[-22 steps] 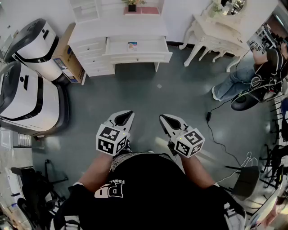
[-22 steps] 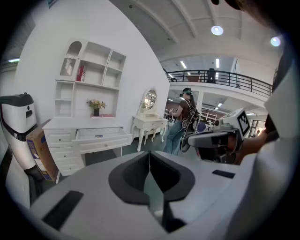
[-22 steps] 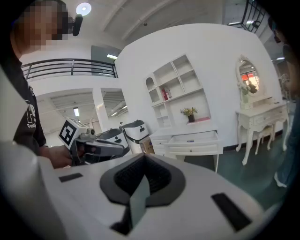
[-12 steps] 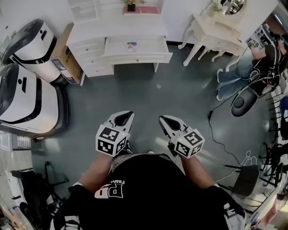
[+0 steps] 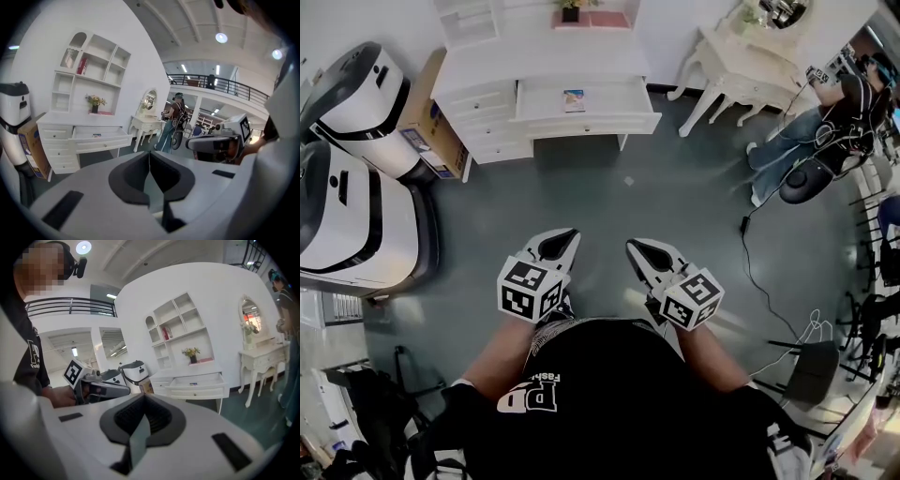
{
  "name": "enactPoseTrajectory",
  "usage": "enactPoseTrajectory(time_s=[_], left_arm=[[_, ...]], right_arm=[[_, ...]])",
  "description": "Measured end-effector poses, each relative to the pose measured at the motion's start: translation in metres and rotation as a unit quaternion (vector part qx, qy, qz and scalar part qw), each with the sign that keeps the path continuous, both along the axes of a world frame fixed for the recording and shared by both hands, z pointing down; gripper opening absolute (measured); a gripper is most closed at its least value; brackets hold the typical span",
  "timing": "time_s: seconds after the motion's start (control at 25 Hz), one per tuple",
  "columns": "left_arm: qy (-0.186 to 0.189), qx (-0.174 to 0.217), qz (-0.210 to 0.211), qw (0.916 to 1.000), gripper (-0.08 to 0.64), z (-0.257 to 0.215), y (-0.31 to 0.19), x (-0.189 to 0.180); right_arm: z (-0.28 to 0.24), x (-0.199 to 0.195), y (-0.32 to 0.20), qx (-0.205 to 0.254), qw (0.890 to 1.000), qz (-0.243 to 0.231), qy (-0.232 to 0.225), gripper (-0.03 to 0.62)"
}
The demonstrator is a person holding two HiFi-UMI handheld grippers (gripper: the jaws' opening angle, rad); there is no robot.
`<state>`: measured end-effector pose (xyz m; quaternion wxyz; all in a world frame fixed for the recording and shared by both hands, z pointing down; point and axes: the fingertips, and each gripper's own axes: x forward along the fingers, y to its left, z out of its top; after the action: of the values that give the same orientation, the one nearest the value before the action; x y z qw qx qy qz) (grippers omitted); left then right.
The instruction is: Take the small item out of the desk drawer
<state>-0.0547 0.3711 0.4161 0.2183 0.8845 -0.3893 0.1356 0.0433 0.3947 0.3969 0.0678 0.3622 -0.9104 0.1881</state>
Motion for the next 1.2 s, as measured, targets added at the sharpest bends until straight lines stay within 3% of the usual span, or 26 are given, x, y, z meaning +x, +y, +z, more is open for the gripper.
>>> enactPoseTrajectory(time_s=[0.12,0.6,1.2], left_arm=[[0.038,-0.025,-0.005,0.9989,0.017,0.000,-0.013,-0.012],[-0.007,-0.002,0.030,0.9995,0.017,0.004,-0.061,-0.069],[0.009,-0.008,0.021,0.9997,0.016,0.012,-0.093,-0.095]], right_arm=[[0.001,-0.016,-0.010,-0.002,1.000,-0.009,0.001,0.009],[0.005,-0.070,-0.054,-0.009,1.000,0.026,0.009,0.009],[0.011,-0.084,-0.089,-0.019,0.999,0.039,0.020,0.009]])
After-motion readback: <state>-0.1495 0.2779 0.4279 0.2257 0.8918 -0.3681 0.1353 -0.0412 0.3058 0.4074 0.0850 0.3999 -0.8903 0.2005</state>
